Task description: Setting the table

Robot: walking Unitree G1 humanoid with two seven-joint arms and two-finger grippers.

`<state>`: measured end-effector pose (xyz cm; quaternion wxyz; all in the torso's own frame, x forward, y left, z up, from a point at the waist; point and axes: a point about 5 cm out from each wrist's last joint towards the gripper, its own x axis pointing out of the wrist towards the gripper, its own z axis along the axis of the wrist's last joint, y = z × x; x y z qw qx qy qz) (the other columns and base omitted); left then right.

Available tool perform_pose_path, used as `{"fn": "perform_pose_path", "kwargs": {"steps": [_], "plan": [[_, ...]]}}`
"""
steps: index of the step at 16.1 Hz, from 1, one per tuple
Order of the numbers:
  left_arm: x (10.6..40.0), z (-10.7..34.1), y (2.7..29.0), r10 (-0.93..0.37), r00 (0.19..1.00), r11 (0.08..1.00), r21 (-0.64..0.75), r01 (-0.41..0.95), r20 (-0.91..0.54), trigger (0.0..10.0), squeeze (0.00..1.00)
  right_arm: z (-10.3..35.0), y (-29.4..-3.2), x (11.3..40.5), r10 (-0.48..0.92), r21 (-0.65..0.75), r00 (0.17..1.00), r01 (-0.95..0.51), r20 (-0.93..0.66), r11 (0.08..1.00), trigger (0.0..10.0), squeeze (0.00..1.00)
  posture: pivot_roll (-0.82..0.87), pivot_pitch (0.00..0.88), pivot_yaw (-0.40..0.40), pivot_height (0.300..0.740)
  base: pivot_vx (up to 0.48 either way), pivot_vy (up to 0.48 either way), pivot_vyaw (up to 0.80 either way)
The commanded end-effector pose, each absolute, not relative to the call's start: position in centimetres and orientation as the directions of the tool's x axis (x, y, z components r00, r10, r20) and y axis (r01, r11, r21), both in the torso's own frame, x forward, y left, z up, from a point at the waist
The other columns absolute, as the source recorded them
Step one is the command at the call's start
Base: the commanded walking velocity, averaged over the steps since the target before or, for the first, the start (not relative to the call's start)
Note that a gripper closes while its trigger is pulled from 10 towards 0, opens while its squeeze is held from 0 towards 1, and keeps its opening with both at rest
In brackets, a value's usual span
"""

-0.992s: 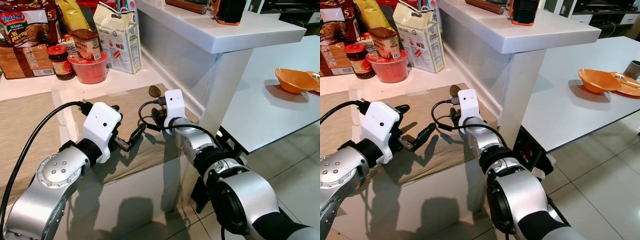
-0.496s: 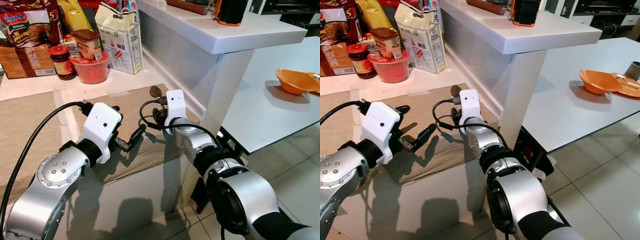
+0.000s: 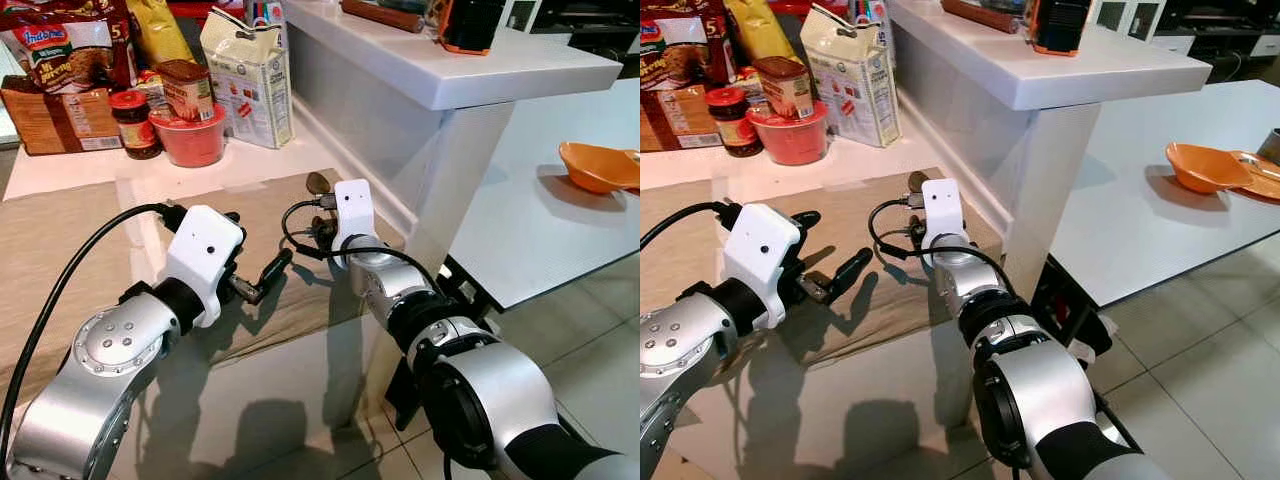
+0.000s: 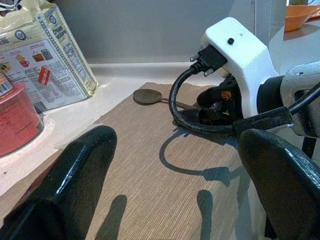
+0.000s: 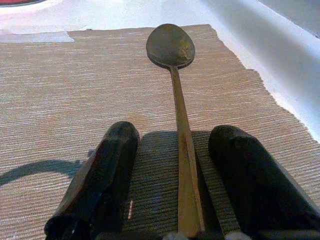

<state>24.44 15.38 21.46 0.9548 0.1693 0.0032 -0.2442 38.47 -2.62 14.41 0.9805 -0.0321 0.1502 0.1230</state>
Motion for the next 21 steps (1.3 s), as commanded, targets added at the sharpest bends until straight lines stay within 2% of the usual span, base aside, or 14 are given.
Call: {"fn": "perform_pose_path", "kwargs": {"steps": [1,3,4,17,20,21], "plan": [[24.4,22.1,15.2,-0.479,0.875,0.815,0.335,0.473,-0.069,10.0,0.0,11.9,-3.9,37.7,0.174,-0.053,0.902,-0.211,-0.394,0.976,10.0,0.0,0.18,0.0,-0.037,0.732,0.0,0.0,0.0],[24.4,22.2,15.2,-0.481,0.874,0.814,0.336,0.474,-0.069,10.0,0.0,11.7,-4.2,37.7,0.151,-0.076,0.905,-0.196,-0.398,0.978,10.0,0.0,0.17,0.0,-0.037,0.732,0.0,0.0,0.0],[24.4,22.1,15.1,-0.482,0.874,0.814,0.335,0.475,-0.069,10.0,0.0,11.4,-4.4,37.7,0.143,-0.081,0.905,-0.19,-0.401,0.978,0.0,0.0,0.17,0.0,-0.037,0.732,0.0,0.0,0.0],[23.9,21.8,14.9,-0.52,0.847,0.787,0.326,0.524,-0.108,10.0,0.0,11.3,-4.4,37.5,0.153,-0.035,0.909,-0.181,-0.388,0.983,0.0,0.0,0.17,0.0,-0.028,0.732,0.0,0.0,0.0],[23.9,21.9,15.0,-0.522,0.846,0.783,0.331,0.526,-0.109,10.0,0.0,13.0,-4.3,38.3,0.148,-0.073,0.942,-0.178,-0.302,0.981,0.0,0.0,0.18,0.0,-0.027,0.732,0.0,0.0,0.0],[23.9,21.9,15.1,-0.521,0.846,0.784,0.332,0.525,-0.109,10.0,0.0,14.4,-4.0,38.7,0.15,-0.094,0.962,-0.175,-0.23,0.98,0.0,0.0,0.18,0.0,-0.028,0.732,0.0,0.0,0.0]]}}
